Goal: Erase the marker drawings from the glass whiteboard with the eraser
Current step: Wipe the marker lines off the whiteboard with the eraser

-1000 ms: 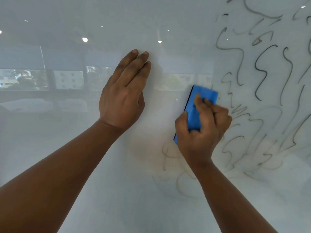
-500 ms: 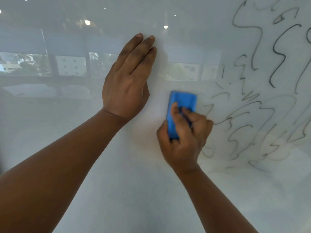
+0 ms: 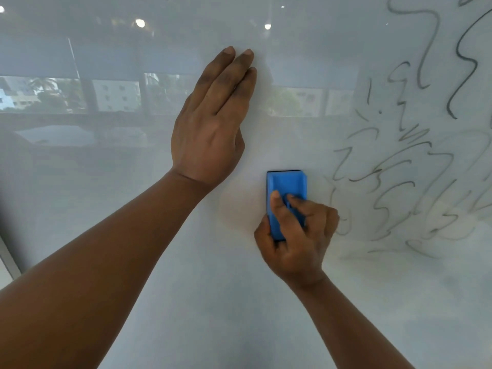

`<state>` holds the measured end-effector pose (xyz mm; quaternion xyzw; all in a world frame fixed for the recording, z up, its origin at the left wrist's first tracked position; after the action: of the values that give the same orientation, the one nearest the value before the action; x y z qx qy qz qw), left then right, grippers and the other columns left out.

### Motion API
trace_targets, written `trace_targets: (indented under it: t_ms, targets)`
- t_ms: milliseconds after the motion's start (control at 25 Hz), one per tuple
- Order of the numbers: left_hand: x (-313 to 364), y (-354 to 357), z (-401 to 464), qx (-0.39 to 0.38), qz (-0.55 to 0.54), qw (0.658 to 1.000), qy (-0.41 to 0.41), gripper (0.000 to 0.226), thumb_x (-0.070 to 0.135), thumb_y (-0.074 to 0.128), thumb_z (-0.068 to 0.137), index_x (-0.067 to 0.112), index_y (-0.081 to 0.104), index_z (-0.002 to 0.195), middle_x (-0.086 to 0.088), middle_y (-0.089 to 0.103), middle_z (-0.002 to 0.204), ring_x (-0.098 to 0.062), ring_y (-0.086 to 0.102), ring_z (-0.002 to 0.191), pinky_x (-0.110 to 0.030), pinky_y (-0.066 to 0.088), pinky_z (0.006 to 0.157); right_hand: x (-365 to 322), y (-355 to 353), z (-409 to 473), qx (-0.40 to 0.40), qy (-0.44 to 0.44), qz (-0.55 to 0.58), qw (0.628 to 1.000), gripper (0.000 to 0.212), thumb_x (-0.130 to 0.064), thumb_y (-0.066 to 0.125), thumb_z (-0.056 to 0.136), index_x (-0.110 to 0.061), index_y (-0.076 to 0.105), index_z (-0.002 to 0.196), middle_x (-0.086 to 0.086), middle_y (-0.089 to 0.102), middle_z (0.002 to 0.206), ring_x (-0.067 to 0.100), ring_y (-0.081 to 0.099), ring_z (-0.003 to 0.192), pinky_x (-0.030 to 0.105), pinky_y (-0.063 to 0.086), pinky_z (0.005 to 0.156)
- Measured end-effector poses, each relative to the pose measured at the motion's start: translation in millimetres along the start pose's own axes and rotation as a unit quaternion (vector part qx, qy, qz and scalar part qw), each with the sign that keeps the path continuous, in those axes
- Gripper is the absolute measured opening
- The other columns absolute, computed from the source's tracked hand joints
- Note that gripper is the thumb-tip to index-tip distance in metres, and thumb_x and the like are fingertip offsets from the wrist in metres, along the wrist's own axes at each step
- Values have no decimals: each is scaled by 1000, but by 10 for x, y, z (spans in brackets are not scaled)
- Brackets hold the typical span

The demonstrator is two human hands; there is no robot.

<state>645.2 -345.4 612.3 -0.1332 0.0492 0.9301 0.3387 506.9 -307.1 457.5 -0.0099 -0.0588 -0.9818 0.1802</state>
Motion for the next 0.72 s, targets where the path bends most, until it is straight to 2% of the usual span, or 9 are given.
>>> trace_targets:
  t_ms: [120,200,280,400,440,520,600,640,720]
  targets:
    - [17,-12,-45,-3,0,1000,-2,46,-19,40,90,-7,61,129,-20,59,138,-38,50,134,-35,43,113,254,-92,102,38,90,-15,995,37,-19,70,84,-14,63,120,21,60,99,27,48,94,55,48,71]
    - [12,-3,-67,-3,-4,1000,0,47,-19,39,90,-8,61,129,-20,59,137,-38,50,133,-37,45,112,206,17,177,65,131,-16,989,43,-18,72,82,-14,62,124,21,58,102,28,48,97,52,47,78]
    - [2,8,-79,-3,-8,1000,0,46,-19,39,90,-7,61,129,-20,59,137,-38,50,133,-38,45,112,-78,160,90,47,97,-9,994,45,-22,72,83,-19,61,127,11,53,112,30,49,98,47,46,83]
    - [5,-6,-121,-7,-9,1000,2,46,-20,40,90,-8,60,129,-20,59,136,-38,50,133,-36,42,114,-195,96,-202,-14,41,-14,999,42,-24,71,81,-24,62,123,3,50,112,32,54,95,47,46,81]
    - [23,-10,-146,-10,-7,1000,8,45,-20,40,91,-8,60,129,-20,59,136,-38,50,133,-35,41,114,-109,19,-224,-18,43,-25,999,41,-24,70,81,-24,62,121,5,52,111,35,56,92,48,45,81]
    - [57,0,-191,-20,-8,999,25,43,-19,40,93,-9,60,129,-21,60,135,-38,51,132,-36,42,114,82,-45,-166,6,100,-39,994,39,-23,70,81,-21,62,119,13,59,104,40,58,88,47,42,83]
    - [55,18,-221,-28,-10,999,30,42,-17,39,94,-9,60,129,-21,60,135,-37,51,132,-35,41,114,75,54,-86,38,157,-34,986,40,-25,70,83,-19,62,121,17,61,103,37,55,93,44,39,88]
    - [57,26,-239,-30,-11,999,29,43,-18,39,94,-9,60,130,-21,60,135,-37,51,132,-34,40,115,-33,130,-94,39,152,-26,987,40,-26,70,84,-20,62,123,14,59,108,35,54,96,44,39,88]
    - [68,25,-269,-37,-12,999,30,45,-19,40,92,-8,59,131,-20,60,135,-37,50,133,-34,39,115,-297,213,-233,2,86,-13,996,44,-25,73,81,-24,62,123,4,52,113,31,51,99,46,41,85]
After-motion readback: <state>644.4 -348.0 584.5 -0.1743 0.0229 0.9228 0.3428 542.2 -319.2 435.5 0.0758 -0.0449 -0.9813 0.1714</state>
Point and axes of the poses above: each hand's wrist, its own z-axis towards the middle knuckle, its own y-axis out of the palm, x = y × z, the point moved 6 cm from there along z, towards the middle knuckle
